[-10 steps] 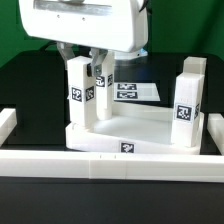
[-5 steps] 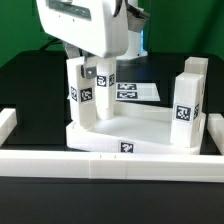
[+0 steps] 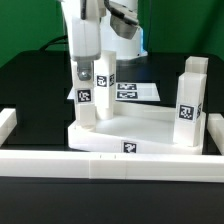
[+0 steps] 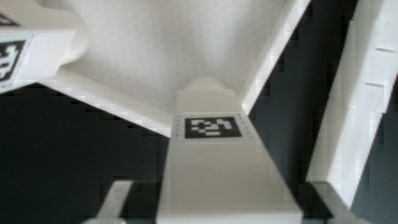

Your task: Assemble desk

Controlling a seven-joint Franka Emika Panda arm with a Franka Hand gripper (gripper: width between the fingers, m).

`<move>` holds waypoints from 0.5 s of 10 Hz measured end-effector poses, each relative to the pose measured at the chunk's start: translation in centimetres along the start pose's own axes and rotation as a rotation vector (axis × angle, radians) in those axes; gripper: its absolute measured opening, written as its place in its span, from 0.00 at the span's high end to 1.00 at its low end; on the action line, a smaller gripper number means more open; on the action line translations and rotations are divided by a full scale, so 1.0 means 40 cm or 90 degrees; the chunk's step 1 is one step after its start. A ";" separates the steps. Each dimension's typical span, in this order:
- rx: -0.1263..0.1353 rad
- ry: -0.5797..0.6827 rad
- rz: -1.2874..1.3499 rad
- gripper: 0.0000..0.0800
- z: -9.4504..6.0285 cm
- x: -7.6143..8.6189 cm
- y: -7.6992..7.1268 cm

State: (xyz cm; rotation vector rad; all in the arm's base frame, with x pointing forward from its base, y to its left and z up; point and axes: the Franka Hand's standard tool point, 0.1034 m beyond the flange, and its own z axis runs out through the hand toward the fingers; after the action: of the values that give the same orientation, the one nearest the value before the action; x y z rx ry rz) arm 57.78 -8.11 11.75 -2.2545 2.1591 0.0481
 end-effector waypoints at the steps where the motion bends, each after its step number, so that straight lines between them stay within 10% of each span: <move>1: 0.000 0.000 0.025 0.64 0.000 -0.003 -0.001; 2: 0.000 0.000 0.041 0.64 0.001 -0.004 -0.001; 5: -0.013 0.000 -0.032 0.23 0.002 -0.007 0.003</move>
Offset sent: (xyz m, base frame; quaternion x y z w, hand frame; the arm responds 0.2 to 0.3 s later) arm 0.0000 0.0000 0.0000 0.0000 0.0000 0.0000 1.0000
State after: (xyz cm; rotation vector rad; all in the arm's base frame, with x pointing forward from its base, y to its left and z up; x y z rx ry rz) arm 57.66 -7.83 11.68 -2.3184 2.1107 0.0701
